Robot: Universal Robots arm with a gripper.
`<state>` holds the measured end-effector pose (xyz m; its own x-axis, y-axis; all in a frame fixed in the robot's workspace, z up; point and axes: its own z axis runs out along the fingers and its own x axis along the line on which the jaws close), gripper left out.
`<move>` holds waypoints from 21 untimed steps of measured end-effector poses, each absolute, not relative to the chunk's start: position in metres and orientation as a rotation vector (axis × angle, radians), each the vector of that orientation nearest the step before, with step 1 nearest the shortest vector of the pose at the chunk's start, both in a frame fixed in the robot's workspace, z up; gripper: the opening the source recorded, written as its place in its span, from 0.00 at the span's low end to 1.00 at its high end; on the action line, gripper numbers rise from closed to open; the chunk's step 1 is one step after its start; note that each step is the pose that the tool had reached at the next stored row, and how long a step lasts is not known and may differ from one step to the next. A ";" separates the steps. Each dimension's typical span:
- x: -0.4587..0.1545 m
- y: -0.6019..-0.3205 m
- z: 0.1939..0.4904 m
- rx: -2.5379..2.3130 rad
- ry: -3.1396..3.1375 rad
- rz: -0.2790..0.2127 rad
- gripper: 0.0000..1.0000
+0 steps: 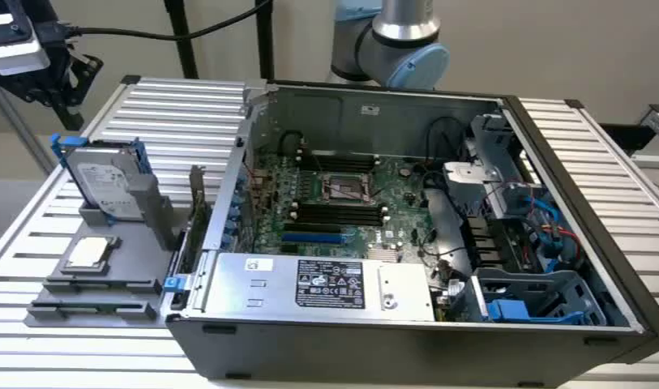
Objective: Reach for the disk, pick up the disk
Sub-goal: 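Reach for the disk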
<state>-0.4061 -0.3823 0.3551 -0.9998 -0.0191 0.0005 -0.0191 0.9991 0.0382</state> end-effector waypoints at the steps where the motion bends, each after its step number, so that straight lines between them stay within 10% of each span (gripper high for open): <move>1: -0.406 -0.382 0.355 0.030 -3.140 -0.060 0.11; 21: -0.408 -0.382 0.355 0.208 -3.131 -0.060 0.11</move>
<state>-0.4083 -0.3822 0.3551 -0.9912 -0.1324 0.0006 -0.1323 0.9905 0.0382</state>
